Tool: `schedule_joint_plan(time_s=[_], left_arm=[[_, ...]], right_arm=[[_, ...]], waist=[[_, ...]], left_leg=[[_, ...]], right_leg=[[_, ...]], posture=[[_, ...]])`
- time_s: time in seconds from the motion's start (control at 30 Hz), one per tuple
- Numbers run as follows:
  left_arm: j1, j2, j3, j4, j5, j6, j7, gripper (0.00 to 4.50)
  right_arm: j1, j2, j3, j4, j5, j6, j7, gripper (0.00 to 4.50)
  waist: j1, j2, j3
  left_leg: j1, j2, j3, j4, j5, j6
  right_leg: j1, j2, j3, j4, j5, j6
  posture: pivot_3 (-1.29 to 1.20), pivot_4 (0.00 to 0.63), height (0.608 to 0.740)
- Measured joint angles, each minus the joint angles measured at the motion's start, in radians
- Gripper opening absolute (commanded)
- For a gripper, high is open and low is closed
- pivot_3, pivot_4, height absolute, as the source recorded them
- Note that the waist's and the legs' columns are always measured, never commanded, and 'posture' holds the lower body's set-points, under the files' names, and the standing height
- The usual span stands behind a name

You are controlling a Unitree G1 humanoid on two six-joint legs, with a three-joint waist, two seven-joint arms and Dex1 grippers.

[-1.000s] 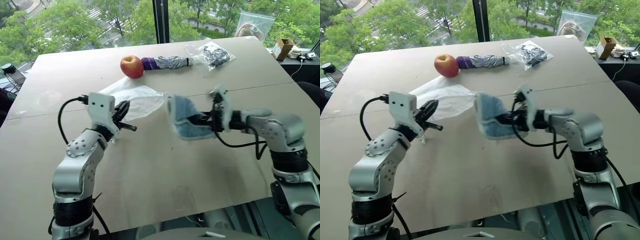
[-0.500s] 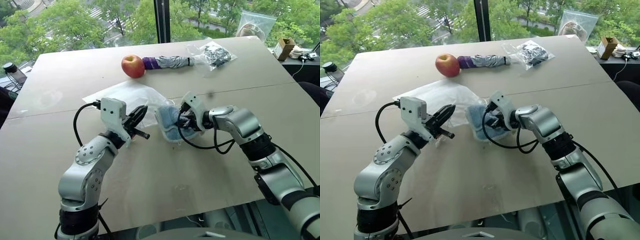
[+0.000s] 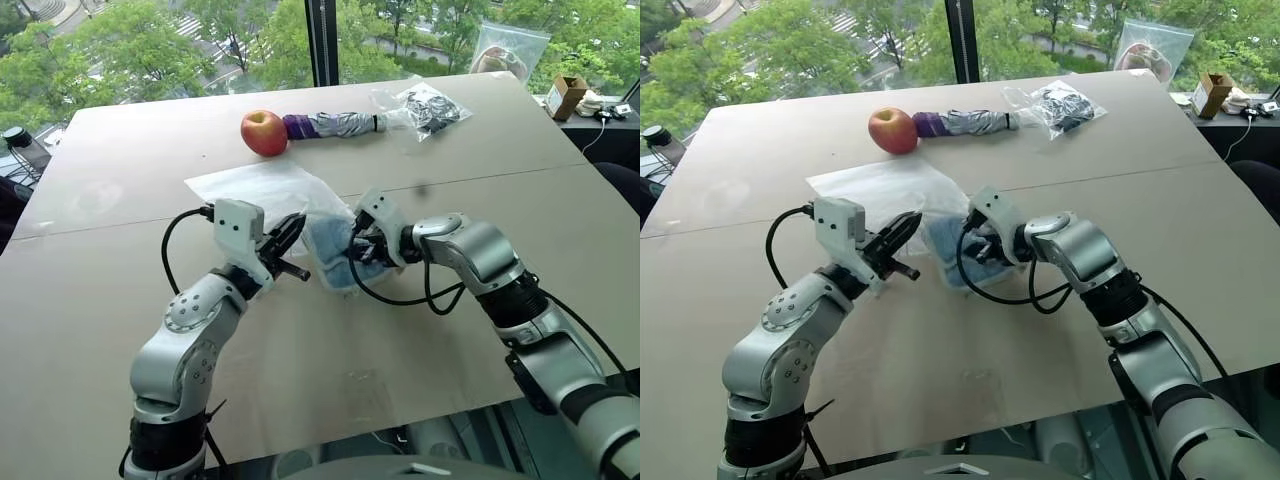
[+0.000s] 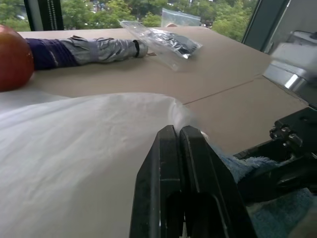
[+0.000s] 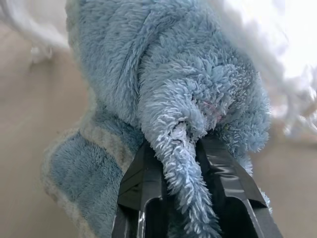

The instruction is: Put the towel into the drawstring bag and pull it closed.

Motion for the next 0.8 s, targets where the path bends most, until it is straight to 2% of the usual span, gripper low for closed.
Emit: schedule_joint_plan(time_s=[0.17,0.3,0.5,0.53,0.6,0.67,0.7,0.73,0.8], left_arm=[[0.034,0.002,-0.014,-0.026,-0.024,0.002,-0.011,0.0],[0.039,0.012,-0.003,-0.04,-0.03,0.005,-0.007,0.0],[0.026,0.0,-0.021,-0.098,-0.096,0.04,0.001,0.0],[0.023,0.0,-0.024,-0.098,-0.097,0.043,0.001,0.0],[0.003,-0.01,-0.037,-0.098,-0.107,0.053,0.009,0.0],[-0.013,-0.016,-0.04,-0.097,-0.11,0.055,0.017,0.0],[-0.027,-0.022,-0.04,-0.09,-0.109,0.055,0.027,0.0],[-0.054,-0.033,-0.04,-0.075,-0.107,0.055,0.039,0.0],[-0.073,-0.044,-0.036,-0.065,-0.105,0.055,0.056,0.0]], right_arm=[[-0.037,0.169,-0.301,0.113,0.071,0.002,-0.173,0.24],[-0.038,0.31,-0.517,0.122,0.211,0.013,-0.257,0.24],[-0.036,0.326,-0.679,0.135,0.442,0.045,-0.493,0.24],[-0.036,0.326,-0.684,0.139,0.452,0.045,-0.51,0.24],[-0.036,0.327,-0.731,0.176,0.562,0.014,-0.649,0.24],[-0.035,0.326,-0.719,0.185,0.598,-0.032,-0.709,0.24],[-0.035,0.327,-0.689,0.181,0.592,-0.059,-0.72,1.2],[-0.035,0.326,-0.631,0.172,0.58,-0.086,-0.722,1.48],[-0.032,0.326,-0.559,0.158,0.567,-0.097,-0.712,2.43]], waist=[[0.005,0.0,0.0],[0.002,0.001,0.0],[0.001,0.001,0.001],[0.0,0.001,0.001],[-0.001,0.001,0.001],[-0.003,0.002,0.001],[-0.007,0.002,0.001],[-0.01,0.002,0.001],[-0.011,0.002,0.001]], left_leg=[[0.0,0.0,-0.001,0.0,0.0,0.0],[0.0,0.0,0.0,-0.001,0.0,0.0],[0.0,-0.001,0.001,0.0,0.0,0.0],[0.0,-0.001,0.001,0.0,0.0,0.0],[0.001,-0.001,0.001,0.0,0.0,0.001],[0.001,-0.001,0.003,0.0,0.0,0.001],[0.001,0.0,0.004,0.0,0.0,0.001],[0.002,0.001,0.006,0.0,0.0,0.001],[0.002,0.001,0.007,-0.001,0.0,0.001]], right_leg=[[0.0,0.0,-0.001,0.001,0.0,0.0],[0.0,0.0,0.0,0.0,0.0,0.0],[0.0,-0.001,0.001,0.001,0.0,0.0],[0.0,-0.001,0.0,0.001,0.0,0.0],[0.0,0.0,0.0,0.002,0.0,0.0],[0.0,0.001,0.0,0.002,0.0,0.0],[0.0,0.001,0.001,0.003,0.0,0.0],[0.0,0.002,0.002,0.003,0.0,0.0],[0.0,0.004,0.003,0.003,0.0,0.0]], posture=[[0.0,0.15,0.74],[0.0,0.15,0.74],[0.0,0.15,0.74],[0.0,0.15,0.74],[0.0,0.15,0.74],[0.0,0.15,0.74],[0.0,0.15,0.74],[0.0,0.15,0.74],[0.0,0.15,0.74]])
